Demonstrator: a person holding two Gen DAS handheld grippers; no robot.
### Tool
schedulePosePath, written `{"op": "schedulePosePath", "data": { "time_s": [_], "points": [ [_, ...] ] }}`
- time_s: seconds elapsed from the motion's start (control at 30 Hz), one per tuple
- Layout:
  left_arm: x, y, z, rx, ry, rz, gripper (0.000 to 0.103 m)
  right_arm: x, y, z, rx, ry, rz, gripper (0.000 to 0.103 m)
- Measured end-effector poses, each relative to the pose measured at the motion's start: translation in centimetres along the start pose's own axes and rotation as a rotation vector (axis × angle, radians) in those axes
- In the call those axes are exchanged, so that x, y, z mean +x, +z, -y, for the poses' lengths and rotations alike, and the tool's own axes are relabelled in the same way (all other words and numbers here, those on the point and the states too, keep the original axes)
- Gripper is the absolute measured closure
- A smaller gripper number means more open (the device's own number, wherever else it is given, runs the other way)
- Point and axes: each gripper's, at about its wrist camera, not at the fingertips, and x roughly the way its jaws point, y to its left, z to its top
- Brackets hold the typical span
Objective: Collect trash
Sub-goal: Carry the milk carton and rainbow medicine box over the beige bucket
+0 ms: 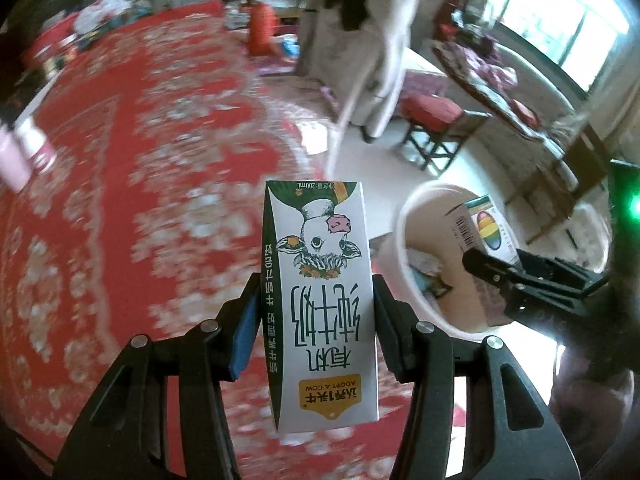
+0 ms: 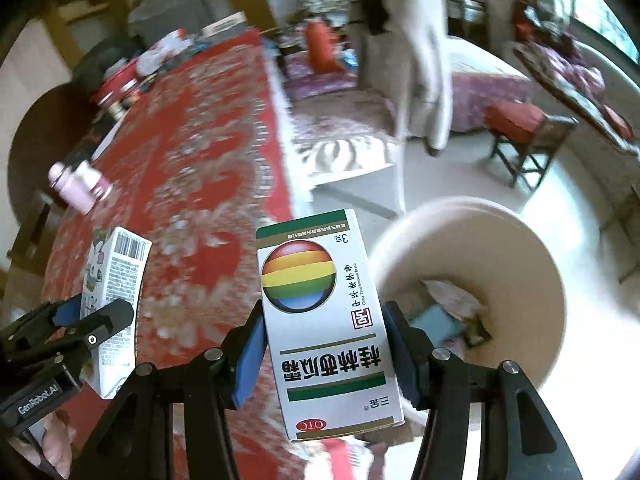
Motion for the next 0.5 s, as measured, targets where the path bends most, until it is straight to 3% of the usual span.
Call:
{"op": "schedulePosePath", "data": {
  "time_s": [0.27, 0.5],
  "points": [
    [2.7, 1.3, 7.2, 0.080, -0.079, -0.025, 0.053, -1.1, -1.4, 7.2, 0.127, -0.071, -0.003, 0.049],
    [5.4, 1.9, 10.7, 0.085, -0.104, -0.060, 0.053, -1.3, -2.0, 11.5, 0.208, -0.100, -0.015, 0.049]
  ]
}}
